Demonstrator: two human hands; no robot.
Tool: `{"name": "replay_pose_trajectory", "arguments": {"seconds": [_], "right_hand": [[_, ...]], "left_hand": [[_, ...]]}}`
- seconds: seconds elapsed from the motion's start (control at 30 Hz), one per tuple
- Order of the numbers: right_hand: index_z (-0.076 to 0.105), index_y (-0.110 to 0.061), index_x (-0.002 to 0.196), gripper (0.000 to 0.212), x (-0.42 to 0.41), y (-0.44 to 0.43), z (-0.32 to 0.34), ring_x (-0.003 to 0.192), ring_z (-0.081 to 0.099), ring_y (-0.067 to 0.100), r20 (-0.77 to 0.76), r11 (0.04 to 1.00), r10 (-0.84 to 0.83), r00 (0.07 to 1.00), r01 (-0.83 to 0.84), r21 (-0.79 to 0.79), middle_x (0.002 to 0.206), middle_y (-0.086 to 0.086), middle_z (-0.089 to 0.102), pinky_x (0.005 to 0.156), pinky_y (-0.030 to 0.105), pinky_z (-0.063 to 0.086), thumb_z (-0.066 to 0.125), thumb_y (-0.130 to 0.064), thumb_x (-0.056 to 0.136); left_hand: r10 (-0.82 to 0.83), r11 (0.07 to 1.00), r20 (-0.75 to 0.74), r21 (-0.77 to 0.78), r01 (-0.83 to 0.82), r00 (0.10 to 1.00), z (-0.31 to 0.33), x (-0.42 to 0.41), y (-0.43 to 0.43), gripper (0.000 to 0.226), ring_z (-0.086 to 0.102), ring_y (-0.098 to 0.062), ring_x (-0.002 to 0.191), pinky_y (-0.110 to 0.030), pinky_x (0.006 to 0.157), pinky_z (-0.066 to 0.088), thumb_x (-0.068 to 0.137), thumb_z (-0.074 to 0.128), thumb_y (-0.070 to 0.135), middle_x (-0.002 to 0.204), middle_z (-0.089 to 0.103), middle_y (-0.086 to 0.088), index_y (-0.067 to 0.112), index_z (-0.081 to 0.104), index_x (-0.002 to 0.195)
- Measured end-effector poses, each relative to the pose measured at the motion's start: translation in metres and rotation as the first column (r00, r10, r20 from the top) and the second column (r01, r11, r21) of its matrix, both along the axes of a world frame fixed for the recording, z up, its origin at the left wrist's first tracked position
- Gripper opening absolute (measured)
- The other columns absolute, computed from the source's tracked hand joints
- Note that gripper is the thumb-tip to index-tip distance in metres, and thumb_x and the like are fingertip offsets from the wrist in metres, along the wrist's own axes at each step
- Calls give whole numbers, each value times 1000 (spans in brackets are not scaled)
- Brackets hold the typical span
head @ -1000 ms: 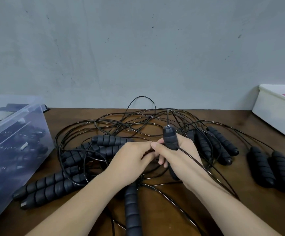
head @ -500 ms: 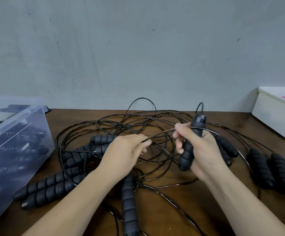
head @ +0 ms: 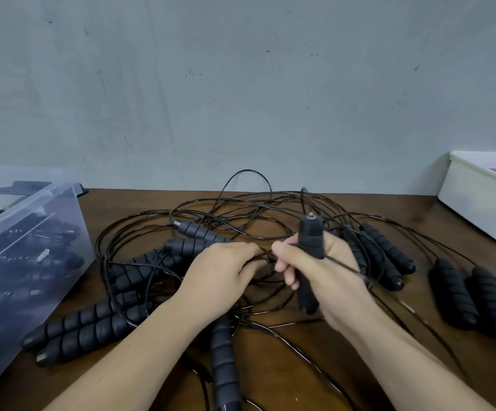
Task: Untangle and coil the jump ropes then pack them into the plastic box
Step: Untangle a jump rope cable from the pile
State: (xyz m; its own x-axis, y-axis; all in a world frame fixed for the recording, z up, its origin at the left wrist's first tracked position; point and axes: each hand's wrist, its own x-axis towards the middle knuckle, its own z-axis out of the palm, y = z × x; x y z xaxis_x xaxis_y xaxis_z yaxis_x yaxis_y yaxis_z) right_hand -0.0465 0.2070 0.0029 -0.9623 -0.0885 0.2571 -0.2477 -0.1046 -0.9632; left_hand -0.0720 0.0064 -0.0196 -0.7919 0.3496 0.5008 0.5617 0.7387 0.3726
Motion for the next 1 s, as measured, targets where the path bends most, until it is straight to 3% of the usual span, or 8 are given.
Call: {"name": "replay_pose_trajectory", "arguments": {"seconds": [0.1, 0.2, 0.27, 0.4, 0.5, 0.67, 0.9, 1.0], "right_hand": [[65, -4, 87, 15, -4, 18, 14, 56, 53, 21, 5, 980, -45, 999, 45, -195, 76, 16, 66, 54, 30, 46, 77, -13, 90], [65, -9, 86, 14, -8, 22, 15, 55, 52, 21, 34, 960, -92, 995, 98, -261, 78, 15, 66, 53, 30, 45, 77, -14, 91], [70, -9, 86, 16, -11, 18, 10, 54, 53, 20, 75, 970, -92, 993, 107, -216, 80, 16, 70, 54, 30, 45, 81, -20, 86], [77, -9, 99, 22, -9, 4, -5, 57, 58, 19, 63, 1000, -22, 998, 20, 22, 83, 14, 75, 54, 32, 48, 86, -24, 86], [75, -11, 97, 11, -8, -5, -15, 57, 60, 23, 3, 989, -38, 999, 38, 142, 77, 12, 74, 52, 32, 50, 84, -17, 92], [72, -8, 89, 11, -9, -6, -18, 56, 62, 23, -55, 972, -22, 998, 34, 233, 74, 10, 75, 52, 32, 51, 79, -13, 96], [63, -9, 88, 13, -9, 25, 18, 56, 50, 21, 35, 967, -66, 997, 73, -243, 74, 12, 63, 53, 30, 45, 75, -11, 94], [64, -9, 91, 20, -12, 23, 15, 55, 51, 20, 76, 968, -57, 995, 73, -242, 76, 12, 66, 53, 31, 44, 81, -19, 87]], "left_hand": [[25, 999, 51, 37, -27, 998, 3, -5, -7, 13, 65, -2, 86, -35, 76, 56, 105, 58, 42, 85, 67, 19, 37, 68, 99], [59, 998, 45, 33, -60, 997, 5, -5, -10, 23, 67, -1, 88, -35, 78, 57, 107, 52, 44, 89, 70, 18, 34, 73, 106], [54, 998, 25, 19, -54, 998, 7, -3, -9, 34, 68, -4, 87, -35, 78, 58, 105, 46, 45, 90, 71, 16, 30, 76, 110], [18, 1000, -79, 11, -17, 997, 11, 7, 0, 28, 65, -6, 82, -30, 71, 55, 103, 50, 38, 86, 66, 15, 33, 74, 116], [-1, 999, -68, -46, -3, 998, 6, 8, 5, 25, 65, -15, 79, -40, 67, 55, 98, 50, 27, 85, 66, 10, 27, 74, 107], [-20, 997, 2, -80, 20, 1000, 0, 3, 3, 10, 61, -9, 79, -32, 68, 50, 99, 58, 25, 79, 59, 15, 29, 66, 96], [68, 997, 122, -43, -63, 990, -2, -10, -12, 16, 68, 1, 88, -34, 80, 59, 104, 55, 40, 89, 71, 21, 35, 70, 105], [75, 997, 137, -11, -74, 988, 2, -10, -10, 20, 70, 0, 84, -36, 81, 59, 107, 55, 37, 86, 73, 17, 29, 71, 98]]}}
